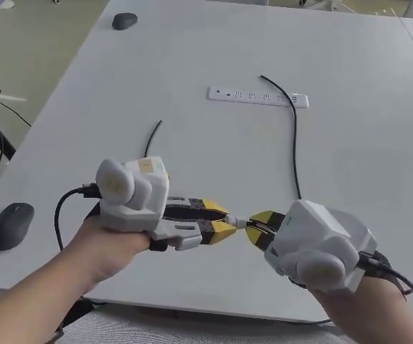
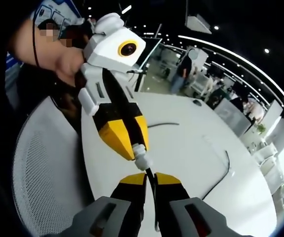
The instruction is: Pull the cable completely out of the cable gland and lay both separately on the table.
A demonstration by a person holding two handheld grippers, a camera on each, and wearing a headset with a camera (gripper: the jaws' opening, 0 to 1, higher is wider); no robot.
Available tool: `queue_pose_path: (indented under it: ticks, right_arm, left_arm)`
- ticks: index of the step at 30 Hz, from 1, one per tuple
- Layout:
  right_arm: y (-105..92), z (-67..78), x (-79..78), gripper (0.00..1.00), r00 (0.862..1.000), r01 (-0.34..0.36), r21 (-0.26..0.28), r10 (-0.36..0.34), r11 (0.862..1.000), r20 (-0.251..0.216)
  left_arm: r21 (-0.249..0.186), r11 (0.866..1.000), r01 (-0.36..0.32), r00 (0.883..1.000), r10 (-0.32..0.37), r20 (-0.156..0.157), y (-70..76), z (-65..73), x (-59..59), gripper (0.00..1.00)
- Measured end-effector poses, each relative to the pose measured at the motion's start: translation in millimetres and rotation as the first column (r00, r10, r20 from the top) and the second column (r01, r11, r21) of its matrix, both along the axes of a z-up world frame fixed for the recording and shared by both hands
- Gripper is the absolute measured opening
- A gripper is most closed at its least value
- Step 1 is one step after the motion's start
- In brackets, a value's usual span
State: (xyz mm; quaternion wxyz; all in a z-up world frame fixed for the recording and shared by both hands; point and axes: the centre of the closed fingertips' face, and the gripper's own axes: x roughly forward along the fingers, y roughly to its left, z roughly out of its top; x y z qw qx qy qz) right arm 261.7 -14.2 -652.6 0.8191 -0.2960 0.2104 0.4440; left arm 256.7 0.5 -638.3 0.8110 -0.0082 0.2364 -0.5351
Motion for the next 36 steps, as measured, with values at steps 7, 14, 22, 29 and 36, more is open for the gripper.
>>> queue_pose_path:
  ticks: [7,14,22,29,36]
  right_arm:
    - [-7.7,-6.2,1.7,0.0,0.998,0.05,0.028,-0.049,0.998,-0.041]
    - [-18.0,-16.3,4.8,0.0,0.986,0.132,0.053,-0.126,0.99,-0.105]
    - [-32.7,-31.1,10.9,0.0,0.967,0.209,0.036,-0.201,0.977,-0.154]
    - [-48.0,-48.5,13.5,0.0,0.921,0.319,0.054,-0.296,0.946,-0.254]
    - [-59.0,-60.4,14.2,0.0,0.875,0.393,0.048,-0.358,0.918,-0.326]
  left_arm:
    - [0.011,1.0,0.004,1.0,-0.004,0.006,1.3,-1.2,0.2,0.15]
    - [0.012,1.0,0.005,1.0,-0.005,0.01,1.7,-1.3,-0.1,0.15]
    - [0.008,1.0,0.002,1.0,-0.002,0.011,1.8,-1.4,-1.5,0.15]
    - [0.006,1.0,0.007,1.0,-0.008,0.011,0.4,-0.6,-4.9,0.15]
    - [0.004,1.0,0.013,1.0,-0.013,0.011,-1.9,0.0,-7.0,0.15]
